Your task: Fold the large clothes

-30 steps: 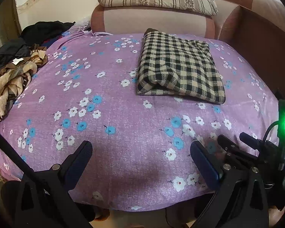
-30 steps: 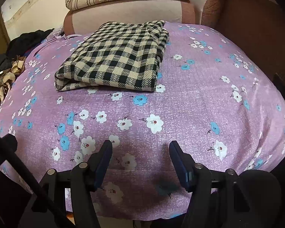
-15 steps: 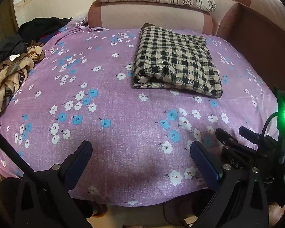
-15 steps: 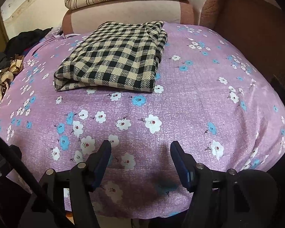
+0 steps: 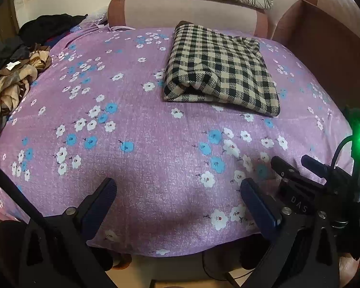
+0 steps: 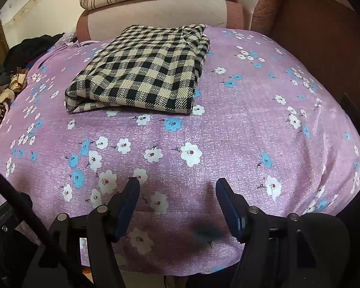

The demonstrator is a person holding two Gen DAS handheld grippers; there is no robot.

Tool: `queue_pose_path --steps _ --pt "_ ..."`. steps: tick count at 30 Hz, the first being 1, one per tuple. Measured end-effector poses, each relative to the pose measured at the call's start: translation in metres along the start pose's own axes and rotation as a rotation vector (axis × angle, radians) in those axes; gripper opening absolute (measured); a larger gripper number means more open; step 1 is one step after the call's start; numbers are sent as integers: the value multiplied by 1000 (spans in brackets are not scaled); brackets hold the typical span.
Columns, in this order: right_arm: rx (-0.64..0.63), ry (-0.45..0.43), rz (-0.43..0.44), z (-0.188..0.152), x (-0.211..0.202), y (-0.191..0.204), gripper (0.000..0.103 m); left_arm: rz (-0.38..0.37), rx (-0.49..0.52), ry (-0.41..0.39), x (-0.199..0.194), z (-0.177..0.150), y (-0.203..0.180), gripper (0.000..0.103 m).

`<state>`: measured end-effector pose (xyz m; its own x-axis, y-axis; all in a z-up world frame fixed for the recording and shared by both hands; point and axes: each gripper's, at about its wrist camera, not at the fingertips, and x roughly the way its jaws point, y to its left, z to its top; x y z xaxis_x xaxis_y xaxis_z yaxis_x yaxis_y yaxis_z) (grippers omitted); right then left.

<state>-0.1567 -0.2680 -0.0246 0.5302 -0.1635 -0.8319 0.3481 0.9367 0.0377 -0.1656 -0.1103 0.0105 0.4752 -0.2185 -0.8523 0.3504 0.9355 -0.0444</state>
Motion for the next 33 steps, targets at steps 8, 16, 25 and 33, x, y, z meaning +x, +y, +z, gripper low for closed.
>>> queue_pose_path --steps 8,16,25,33 --pt "-16 -2 -7 0 -1 6 70 -4 -8 13 3 -1 1 102" --pt "-18 -9 -14 1 -3 6 71 -5 -11 17 4 0 3 102" --pt "-36 -23 -22 7 -7 10 71 -9 -10 21 6 0 1 102" --pt "-44 -20 -26 7 -6 11 71 -12 -13 31 8 -2 1 102"
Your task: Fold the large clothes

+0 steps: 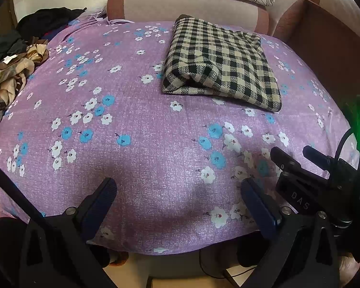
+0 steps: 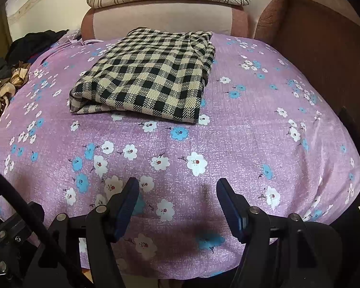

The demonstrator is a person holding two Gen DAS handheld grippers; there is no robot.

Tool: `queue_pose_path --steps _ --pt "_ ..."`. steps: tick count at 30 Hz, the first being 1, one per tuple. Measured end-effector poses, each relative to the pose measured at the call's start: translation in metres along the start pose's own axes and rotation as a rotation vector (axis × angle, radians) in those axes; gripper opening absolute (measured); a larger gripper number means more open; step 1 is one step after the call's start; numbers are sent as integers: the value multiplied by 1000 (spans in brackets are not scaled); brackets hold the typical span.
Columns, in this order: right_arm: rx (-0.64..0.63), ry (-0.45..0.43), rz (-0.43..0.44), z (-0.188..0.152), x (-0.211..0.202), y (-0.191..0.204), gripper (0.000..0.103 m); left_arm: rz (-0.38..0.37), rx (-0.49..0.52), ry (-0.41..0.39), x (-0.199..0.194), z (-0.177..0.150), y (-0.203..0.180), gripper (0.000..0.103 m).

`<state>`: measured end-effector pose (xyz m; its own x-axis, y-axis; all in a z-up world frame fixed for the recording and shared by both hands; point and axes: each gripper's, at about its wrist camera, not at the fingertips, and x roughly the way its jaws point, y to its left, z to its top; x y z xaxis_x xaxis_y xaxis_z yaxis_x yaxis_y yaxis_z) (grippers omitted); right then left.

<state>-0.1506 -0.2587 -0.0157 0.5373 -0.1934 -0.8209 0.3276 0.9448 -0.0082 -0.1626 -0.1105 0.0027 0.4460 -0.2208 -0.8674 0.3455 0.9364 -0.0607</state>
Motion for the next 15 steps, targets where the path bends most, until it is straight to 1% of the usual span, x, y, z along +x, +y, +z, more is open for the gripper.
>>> queue_pose_path --steps 15 --pt "-31 -14 -17 3 -2 6 72 1 -24 -2 0 1 5 102"
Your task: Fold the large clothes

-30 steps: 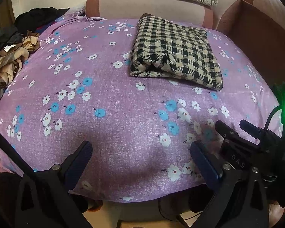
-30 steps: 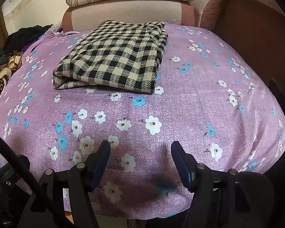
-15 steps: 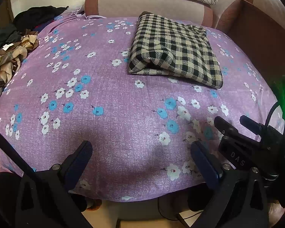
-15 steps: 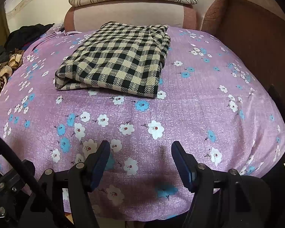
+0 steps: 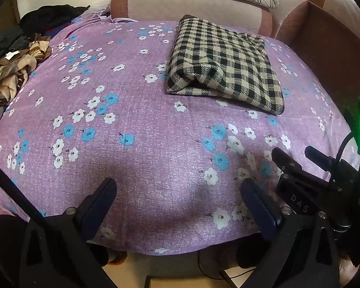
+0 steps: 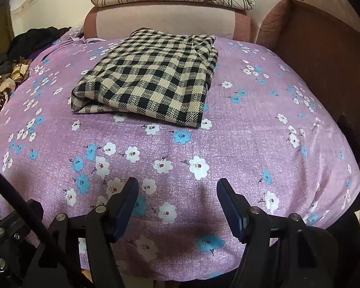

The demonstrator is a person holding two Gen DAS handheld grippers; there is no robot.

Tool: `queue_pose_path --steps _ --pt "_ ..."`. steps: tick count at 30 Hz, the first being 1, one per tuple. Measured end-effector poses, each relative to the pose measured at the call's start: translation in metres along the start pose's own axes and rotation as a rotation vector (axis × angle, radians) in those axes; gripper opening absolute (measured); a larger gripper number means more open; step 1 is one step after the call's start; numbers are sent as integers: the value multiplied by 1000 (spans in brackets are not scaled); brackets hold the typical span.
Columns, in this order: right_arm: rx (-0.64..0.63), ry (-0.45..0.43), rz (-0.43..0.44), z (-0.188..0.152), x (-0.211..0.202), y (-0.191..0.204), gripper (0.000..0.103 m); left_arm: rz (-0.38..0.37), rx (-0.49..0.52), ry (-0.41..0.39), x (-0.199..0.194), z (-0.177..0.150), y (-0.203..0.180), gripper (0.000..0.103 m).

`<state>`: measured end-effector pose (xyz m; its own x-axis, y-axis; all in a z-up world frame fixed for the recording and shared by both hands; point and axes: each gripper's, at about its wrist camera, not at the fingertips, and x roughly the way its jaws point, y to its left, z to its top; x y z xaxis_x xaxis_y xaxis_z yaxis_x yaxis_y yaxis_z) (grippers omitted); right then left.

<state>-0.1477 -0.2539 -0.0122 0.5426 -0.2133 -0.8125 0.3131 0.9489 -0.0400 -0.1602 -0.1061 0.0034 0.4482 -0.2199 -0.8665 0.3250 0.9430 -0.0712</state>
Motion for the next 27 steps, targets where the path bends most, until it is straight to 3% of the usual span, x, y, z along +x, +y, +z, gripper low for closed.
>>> queue_pose_path --steps 10,27 --pt "6 -16 -11 2 -3 -2 72 1 -1 -2 0 1 0 102" --pt "24 -131 -52 8 -35 -9 72 56 79 -211 -47 3 -16 102"
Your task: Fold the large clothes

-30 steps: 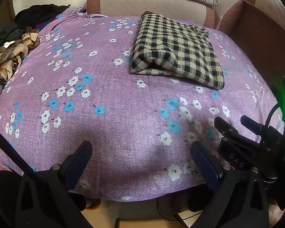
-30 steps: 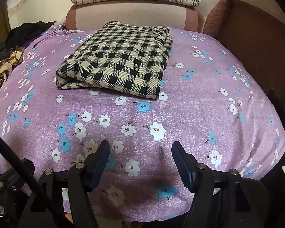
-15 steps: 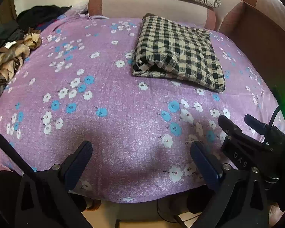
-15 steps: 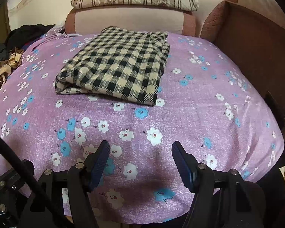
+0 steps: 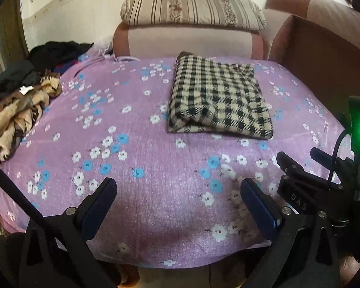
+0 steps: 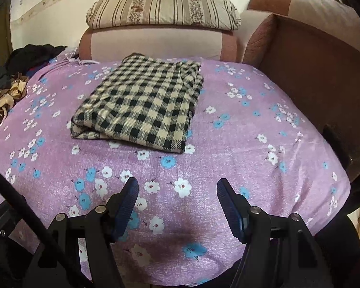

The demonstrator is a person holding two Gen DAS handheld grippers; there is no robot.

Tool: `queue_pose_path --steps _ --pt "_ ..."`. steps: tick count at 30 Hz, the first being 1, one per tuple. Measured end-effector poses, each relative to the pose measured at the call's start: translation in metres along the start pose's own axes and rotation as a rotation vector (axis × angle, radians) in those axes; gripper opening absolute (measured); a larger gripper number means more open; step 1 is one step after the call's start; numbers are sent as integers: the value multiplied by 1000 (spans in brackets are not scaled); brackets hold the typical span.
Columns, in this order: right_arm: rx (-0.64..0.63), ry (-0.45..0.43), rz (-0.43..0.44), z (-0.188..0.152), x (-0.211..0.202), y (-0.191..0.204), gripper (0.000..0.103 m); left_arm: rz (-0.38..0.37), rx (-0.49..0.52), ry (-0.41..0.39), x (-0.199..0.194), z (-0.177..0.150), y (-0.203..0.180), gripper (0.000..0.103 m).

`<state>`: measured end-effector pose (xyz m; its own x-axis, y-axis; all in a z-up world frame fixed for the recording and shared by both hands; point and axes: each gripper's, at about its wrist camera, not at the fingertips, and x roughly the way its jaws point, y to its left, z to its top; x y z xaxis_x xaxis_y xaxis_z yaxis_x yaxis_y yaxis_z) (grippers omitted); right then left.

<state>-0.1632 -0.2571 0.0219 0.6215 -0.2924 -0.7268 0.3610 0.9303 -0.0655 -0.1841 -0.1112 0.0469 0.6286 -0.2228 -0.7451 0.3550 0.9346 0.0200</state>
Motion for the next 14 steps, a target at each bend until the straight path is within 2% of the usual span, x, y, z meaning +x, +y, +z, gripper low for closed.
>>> queue_pose_path --steps 5,14 --pt "-12 -41 -2 6 -11 3 75 -16 10 -5 -1 5 0 102" --pt "-33 -19 21 19 2 15 75 -32 -39 29 20 18 19 102"
